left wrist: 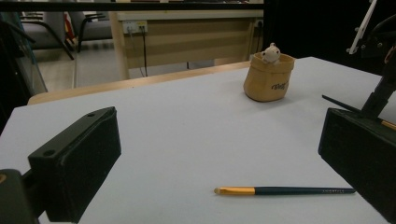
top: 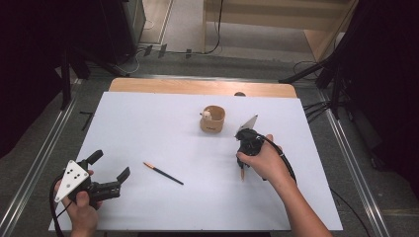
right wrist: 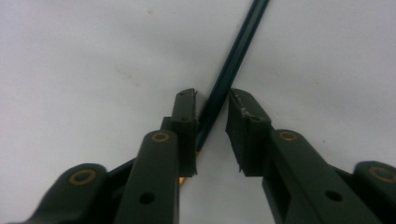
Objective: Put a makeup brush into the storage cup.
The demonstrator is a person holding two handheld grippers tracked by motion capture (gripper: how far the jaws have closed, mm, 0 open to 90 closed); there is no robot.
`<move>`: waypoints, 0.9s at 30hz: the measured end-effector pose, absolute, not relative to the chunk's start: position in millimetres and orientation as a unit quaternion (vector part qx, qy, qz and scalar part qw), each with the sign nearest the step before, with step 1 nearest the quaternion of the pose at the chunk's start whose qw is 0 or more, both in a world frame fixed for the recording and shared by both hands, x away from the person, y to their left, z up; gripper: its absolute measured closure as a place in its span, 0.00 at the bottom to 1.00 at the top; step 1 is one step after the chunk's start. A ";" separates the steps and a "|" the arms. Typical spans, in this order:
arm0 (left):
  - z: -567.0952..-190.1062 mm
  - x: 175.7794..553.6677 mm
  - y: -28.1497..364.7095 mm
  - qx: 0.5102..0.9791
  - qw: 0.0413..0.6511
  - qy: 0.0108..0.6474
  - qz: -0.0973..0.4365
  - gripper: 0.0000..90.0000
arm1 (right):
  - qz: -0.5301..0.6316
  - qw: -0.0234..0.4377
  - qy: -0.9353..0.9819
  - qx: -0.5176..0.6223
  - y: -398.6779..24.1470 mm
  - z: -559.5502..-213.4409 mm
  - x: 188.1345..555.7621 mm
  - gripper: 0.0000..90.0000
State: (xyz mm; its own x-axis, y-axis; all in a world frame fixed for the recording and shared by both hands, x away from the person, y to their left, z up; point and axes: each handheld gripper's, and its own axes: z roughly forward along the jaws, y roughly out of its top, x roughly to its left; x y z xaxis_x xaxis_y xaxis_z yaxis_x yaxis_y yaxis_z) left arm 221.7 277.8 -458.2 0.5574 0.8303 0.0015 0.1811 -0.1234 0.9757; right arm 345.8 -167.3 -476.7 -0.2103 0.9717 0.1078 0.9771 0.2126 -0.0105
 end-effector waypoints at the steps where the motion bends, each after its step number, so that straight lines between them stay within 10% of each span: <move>1: -458.3 221.8 277.5 0.689 0.551 0.367 0.294 0.00 | -0.029 0.041 -0.778 -0.627 -167.4 -477.1 345.8 0.89; 27: -448.1 239.1 235.7 0.722 0.548 0.337 0.254 0.00 | -0.138 -0.041 -0.768 -0.624 -182.1 -453.1 326.1 0.94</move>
